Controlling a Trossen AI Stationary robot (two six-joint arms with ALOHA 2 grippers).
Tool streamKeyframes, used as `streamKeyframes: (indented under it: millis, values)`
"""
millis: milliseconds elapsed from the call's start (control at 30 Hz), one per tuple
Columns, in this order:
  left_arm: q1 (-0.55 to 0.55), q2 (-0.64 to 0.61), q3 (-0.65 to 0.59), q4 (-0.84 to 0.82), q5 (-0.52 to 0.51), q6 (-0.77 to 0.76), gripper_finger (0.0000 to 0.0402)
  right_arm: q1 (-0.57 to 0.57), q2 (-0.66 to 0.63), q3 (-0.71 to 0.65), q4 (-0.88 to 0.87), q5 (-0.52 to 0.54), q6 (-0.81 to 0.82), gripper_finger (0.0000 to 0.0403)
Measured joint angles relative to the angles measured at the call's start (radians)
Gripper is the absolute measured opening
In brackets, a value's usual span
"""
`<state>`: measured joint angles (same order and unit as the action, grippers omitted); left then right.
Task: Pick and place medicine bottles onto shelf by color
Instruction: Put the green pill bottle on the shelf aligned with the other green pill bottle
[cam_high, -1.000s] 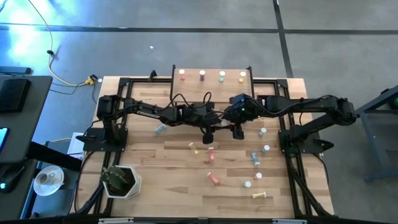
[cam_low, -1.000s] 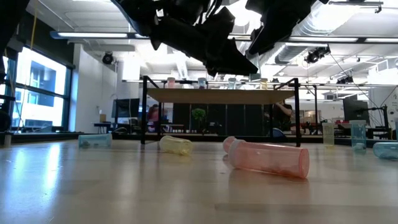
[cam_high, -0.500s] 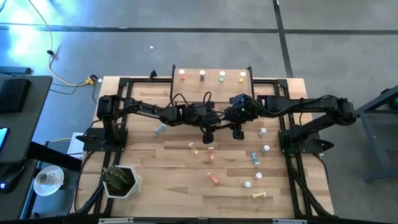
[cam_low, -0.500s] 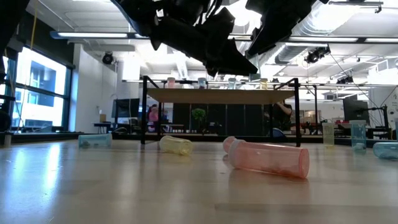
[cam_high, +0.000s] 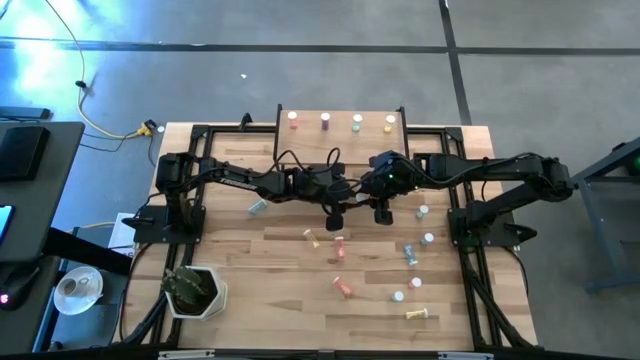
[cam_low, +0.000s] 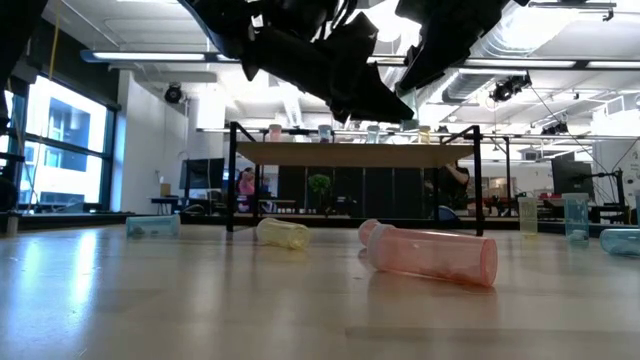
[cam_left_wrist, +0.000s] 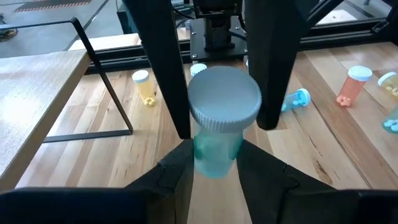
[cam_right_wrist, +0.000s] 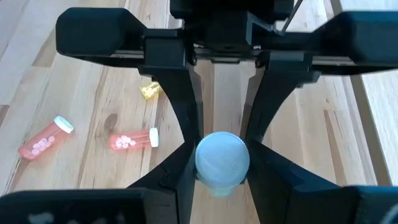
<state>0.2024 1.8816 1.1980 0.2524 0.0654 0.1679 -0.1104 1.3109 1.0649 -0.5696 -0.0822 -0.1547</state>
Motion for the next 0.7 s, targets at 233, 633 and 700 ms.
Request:
streamKeyframes:
  millis: [233, 633, 700]
  values:
    - [0.000, 0.001, 0.000, -0.016, -0.002, -0.007, 0.0177, 0.000, -0.001, 0.000, -0.010, 0.002, 0.016, 0.0115]
    - [0.009, -0.080, 0.000, -0.125, -0.117, 0.009, 0.0200, -0.058, -0.085, 0.000, -0.016, 0.035, 0.007, 0.0114]
    - [0.017, -0.102, -0.001, -0.164, -0.122, 0.009, 0.0200, -0.084, -0.115, 0.000, -0.004, 0.039, -0.004, 0.0114]
